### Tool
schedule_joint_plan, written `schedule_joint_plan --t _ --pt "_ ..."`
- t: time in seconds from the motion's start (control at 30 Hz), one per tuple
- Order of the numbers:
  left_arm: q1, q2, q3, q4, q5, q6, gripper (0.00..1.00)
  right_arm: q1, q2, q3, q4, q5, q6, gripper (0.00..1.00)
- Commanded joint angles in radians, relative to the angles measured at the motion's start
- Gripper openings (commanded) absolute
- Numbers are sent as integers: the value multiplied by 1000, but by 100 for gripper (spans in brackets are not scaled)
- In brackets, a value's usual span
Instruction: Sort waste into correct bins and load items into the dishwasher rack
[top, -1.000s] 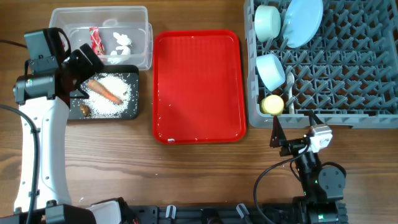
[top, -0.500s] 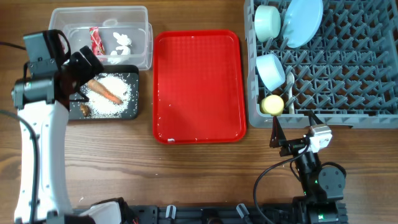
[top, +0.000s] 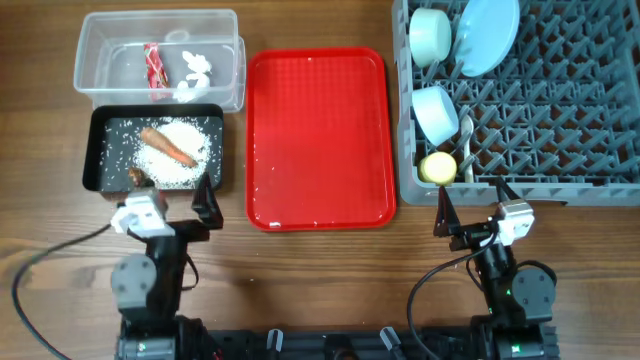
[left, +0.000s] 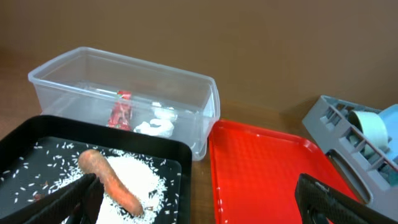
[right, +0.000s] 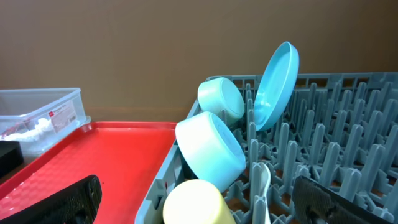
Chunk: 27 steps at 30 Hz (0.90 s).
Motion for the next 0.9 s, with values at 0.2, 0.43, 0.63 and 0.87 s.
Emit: schedule_joint_plan --t 0.2,0.43,0.63,0.87 --pt "-12 -230 -87 -62 -32 21 100 5 -9 -2 3 -16 -17 100" --pt "-14 -246 -118 -46 -43 20 100 5 -9 -2 3 -16 -17 100" --pt "-20 -246 -158 -56 -29 20 100 5 -9 -2 3 -16 -17 100" --pt "-20 -246 -158 -52 -22 16 100 5 -9 -2 3 -16 -17 100"
